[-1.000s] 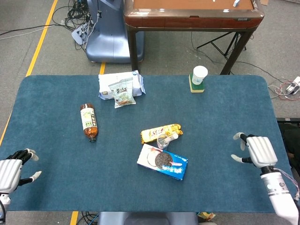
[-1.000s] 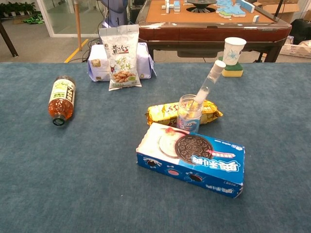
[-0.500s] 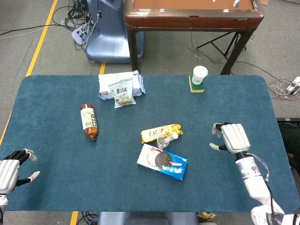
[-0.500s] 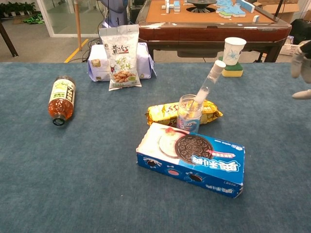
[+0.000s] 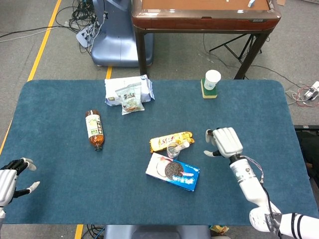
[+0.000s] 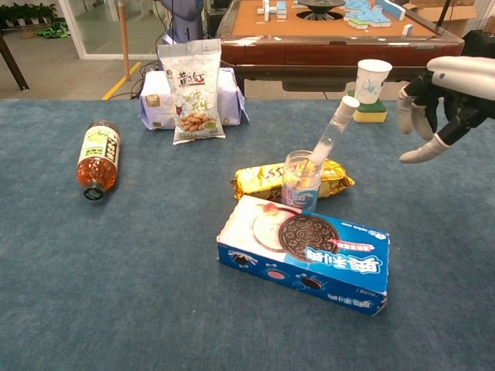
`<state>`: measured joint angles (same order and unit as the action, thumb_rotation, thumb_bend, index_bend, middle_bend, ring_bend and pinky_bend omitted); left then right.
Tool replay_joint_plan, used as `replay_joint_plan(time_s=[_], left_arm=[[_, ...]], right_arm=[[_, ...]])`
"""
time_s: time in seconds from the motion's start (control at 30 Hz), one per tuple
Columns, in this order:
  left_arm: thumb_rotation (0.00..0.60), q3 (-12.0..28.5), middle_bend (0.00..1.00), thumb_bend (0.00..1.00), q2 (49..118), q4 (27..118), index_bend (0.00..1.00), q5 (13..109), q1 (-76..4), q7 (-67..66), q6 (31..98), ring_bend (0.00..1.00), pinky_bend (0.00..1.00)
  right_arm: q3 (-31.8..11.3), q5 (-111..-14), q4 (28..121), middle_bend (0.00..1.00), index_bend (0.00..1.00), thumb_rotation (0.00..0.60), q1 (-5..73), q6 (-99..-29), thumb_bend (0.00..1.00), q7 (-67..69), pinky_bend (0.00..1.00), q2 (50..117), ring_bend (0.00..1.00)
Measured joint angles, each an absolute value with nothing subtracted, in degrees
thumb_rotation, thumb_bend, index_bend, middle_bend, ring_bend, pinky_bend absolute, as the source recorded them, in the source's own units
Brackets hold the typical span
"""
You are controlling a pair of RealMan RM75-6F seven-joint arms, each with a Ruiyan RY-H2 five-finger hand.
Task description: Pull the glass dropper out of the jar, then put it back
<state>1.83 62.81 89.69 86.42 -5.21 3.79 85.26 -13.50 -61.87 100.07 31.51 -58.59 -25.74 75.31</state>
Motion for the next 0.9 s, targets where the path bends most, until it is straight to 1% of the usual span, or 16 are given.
replay_joint_plan(time_s=[0.03, 0.1, 0.17, 0.27, 0.4, 0.57, 0.9], left_arm=[[0.600, 1.85, 0.35, 0.17, 62.80, 89.67, 0.45, 86.39, -5.21, 3.79, 85.26, 0.30, 0.44], [0.600, 1.87, 0.35, 0.17, 62.79, 89.65, 0.45, 86.33, -5.22, 3.84, 85.17, 0.30, 0.44], [0.600, 1.89, 0.35, 0.17, 62.77, 89.63, 0.45, 86.29, -5.24, 3.91, 85.08, 0.30, 0.44], [0.600, 1.90, 0.35, 0.17, 62.69, 89.65, 0.45, 86.24, -5.25, 4.15, 84.99, 0.30, 0.44], [0.600, 1.93, 0.35, 0.17, 62.68, 89.62, 0.45, 86.19, -5.27, 4.12, 84.89, 0.30, 0.44], [0.600, 1.99, 0.35, 0.17, 62.71, 89.64, 0.45, 86.12, -5.29, 3.94, 84.85, 0.30, 0.44], [0.600, 2.06, 0.35, 0.17, 62.60, 89.68, 0.45, 86.01, -5.28, 4.13, 84.79, 0.30, 0.44]], right_arm=[[-13.46, -61.41, 100.35, 0.77, 0.58, 0.600, 31.83, -58.02, 0.34, -25.70, 0.70, 75.17, 0.63], [-13.39, -60.30, 100.99, 0.82, 0.58, 0.600, 32.54, -56.61, 0.47, -25.33, 0.73, 74.74, 0.68], [-13.39, -59.12, 101.66, 0.86, 0.58, 0.600, 33.17, -54.97, 0.53, -24.38, 0.75, 74.11, 0.71], [-13.44, -57.56, 102.65, 0.92, 0.58, 0.600, 34.14, -52.05, 0.67, -22.43, 0.80, 72.70, 0.77], [-13.41, -55.00, 103.72, 0.96, 0.58, 0.600, 35.84, -48.29, 0.77, -20.25, 0.82, 70.32, 0.81], [-13.11, -51.98, 104.41, 0.97, 0.58, 0.600, 38.23, -44.56, 0.83, -18.21, 0.83, 68.31, 0.82], [-13.19, -50.58, 104.59, 0.97, 0.57, 0.600, 40.78, -41.46, 0.86, -12.41, 0.83, 67.74, 0.82]])
